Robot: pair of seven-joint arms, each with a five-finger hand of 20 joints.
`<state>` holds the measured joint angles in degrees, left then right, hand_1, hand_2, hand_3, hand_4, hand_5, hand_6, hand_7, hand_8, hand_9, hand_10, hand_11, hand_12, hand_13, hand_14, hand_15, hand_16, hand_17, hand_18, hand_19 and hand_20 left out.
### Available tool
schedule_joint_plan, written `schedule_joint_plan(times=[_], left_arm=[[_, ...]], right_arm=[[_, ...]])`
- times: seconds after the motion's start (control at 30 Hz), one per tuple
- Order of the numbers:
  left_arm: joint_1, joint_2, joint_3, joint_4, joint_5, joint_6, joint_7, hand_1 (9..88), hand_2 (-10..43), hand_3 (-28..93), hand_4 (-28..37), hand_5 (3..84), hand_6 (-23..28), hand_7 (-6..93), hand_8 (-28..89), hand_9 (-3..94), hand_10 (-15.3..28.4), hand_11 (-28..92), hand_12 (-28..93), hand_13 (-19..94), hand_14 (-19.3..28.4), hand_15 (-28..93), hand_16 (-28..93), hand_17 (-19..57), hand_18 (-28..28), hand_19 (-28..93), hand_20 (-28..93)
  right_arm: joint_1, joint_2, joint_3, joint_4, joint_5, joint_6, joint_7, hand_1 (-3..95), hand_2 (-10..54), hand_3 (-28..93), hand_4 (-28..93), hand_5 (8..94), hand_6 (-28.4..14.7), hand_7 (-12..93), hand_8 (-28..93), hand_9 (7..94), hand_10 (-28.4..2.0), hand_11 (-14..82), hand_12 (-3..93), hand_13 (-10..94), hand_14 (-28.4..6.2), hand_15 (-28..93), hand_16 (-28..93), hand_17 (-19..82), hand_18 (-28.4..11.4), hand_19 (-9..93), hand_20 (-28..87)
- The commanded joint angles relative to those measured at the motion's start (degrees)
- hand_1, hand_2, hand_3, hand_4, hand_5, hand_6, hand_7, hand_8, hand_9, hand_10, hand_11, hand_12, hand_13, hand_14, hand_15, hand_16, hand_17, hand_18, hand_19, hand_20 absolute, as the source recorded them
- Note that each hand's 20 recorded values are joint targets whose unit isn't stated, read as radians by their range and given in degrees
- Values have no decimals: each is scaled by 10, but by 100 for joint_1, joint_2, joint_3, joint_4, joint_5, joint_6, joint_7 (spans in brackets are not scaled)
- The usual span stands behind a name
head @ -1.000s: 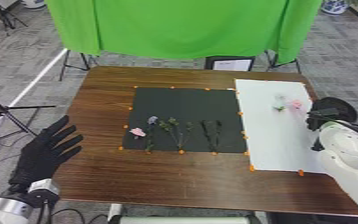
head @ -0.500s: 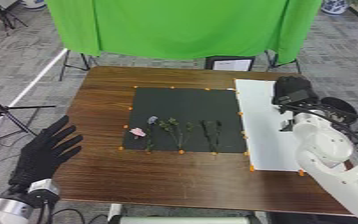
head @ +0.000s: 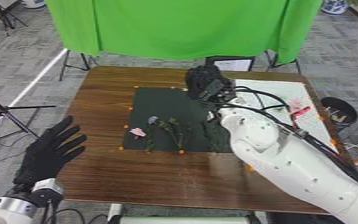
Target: Arrange flowers
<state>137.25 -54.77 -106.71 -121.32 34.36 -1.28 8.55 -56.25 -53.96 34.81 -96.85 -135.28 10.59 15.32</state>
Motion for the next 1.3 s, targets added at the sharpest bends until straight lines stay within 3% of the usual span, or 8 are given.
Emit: schedule_joint_plan(times=[0.03, 0.53, 0.8, 1.3], left_arm=[[21, -8, 31, 17, 9, -10, -62, 221, -39, 676, -283, 238, 27, 173, -101, 219, 108, 127, 198, 177, 159, 227, 17, -117, 235, 374, 86], [-34, 9, 82, 48, 14, -38, -57, 221, -40, 676, -283, 238, 26, 172, -101, 219, 108, 128, 198, 178, 158, 226, 17, -117, 235, 374, 85], [-79, 22, 107, 80, 21, -55, -82, 222, -40, 676, -283, 239, 27, 172, -102, 220, 109, 129, 198, 178, 159, 227, 18, -117, 235, 375, 85], [-76, 25, 103, 82, 16, -66, -81, 222, -41, 677, -283, 238, 26, 173, -102, 220, 109, 127, 196, 178, 159, 227, 17, -118, 235, 375, 85]], right_arm=[[190, -457, -451, 331, -255, -310, -153, 481, -95, 845, -283, 730, 37, 421, -3, 911, -40, 107, 434, 756, -45, 747, 320, 375, -200, 927, 520], [299, -897, -784, 1017, -549, -483, -2, 473, -95, 829, -283, 726, 37, 418, -3, 908, -40, 108, 425, 754, -45, 749, 322, 376, -199, 928, 520], [254, -899, -791, 979, -528, -475, 173, 456, -95, 810, -283, 720, 34, 413, -3, 894, -42, 122, 411, 748, -45, 752, 324, 374, -198, 928, 522], [168, -958, -732, 939, -475, -584, 88, 384, -95, 787, -283, 714, 28, 403, -1, 845, -64, 244, 292, 740, -49, 755, 326, 365, -199, 926, 529]])
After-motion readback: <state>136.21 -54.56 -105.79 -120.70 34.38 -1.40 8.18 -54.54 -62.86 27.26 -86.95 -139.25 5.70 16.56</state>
